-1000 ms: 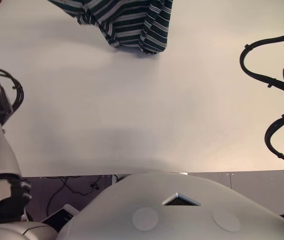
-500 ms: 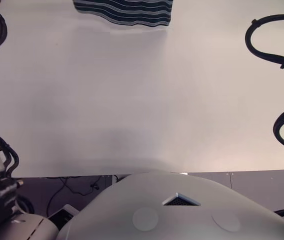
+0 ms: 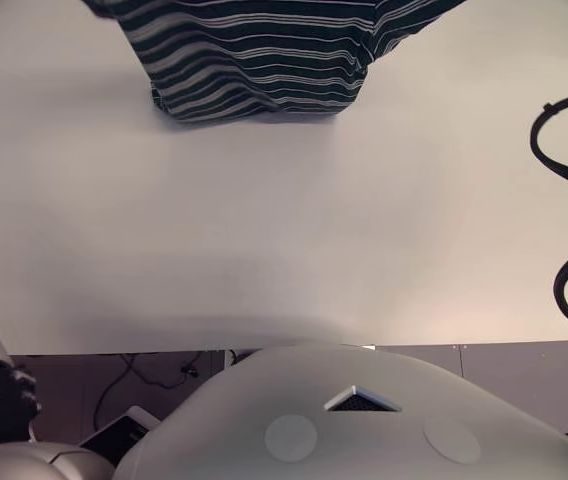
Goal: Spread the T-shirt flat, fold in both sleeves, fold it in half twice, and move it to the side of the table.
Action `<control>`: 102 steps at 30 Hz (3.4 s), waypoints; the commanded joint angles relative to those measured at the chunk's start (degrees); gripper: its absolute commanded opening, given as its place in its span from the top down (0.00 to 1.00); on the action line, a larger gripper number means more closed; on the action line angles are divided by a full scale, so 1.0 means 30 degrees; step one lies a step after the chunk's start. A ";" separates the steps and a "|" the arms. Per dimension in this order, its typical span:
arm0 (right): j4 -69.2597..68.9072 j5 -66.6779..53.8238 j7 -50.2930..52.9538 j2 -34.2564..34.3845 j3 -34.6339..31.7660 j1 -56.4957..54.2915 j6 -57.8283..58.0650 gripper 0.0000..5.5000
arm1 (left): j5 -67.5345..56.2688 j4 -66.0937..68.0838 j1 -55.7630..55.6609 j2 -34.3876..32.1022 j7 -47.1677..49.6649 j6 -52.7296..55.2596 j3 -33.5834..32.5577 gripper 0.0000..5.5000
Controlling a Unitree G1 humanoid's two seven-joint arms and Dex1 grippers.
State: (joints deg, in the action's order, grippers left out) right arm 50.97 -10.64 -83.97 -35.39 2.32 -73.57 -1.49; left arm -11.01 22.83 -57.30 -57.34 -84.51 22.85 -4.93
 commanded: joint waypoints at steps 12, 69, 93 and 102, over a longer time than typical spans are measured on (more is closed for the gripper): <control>-2.1591 -0.0898 -0.2085 -0.9422 0.7272 2.1857 0.3244 1.00 | 0.3819 -2.7005 3.4179 0.1303 0.3760 0.6397 -0.2436 1.00; 0.6079 0.3561 2.1294 0.7516 0.0284 0.7959 -0.3308 1.00 | -0.7556 -0.9092 2.1695 0.6450 1.4895 0.3723 -0.6903 0.85; 0.3071 0.4726 2.0427 0.7477 0.0183 0.9485 -0.2395 1.00 | -0.7071 -0.9612 2.5361 0.5642 1.3435 0.6817 -0.3467 0.94; 0.2954 0.5025 2.0116 0.7303 0.0221 0.9522 -0.2495 1.00 | -0.9360 -1.3098 2.5386 0.5962 1.2289 0.5675 -0.5232 1.00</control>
State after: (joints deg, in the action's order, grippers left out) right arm 60.48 4.11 -23.04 -12.23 2.85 -45.29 -8.79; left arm -36.71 -10.74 18.40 -38.46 -46.25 39.37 -19.41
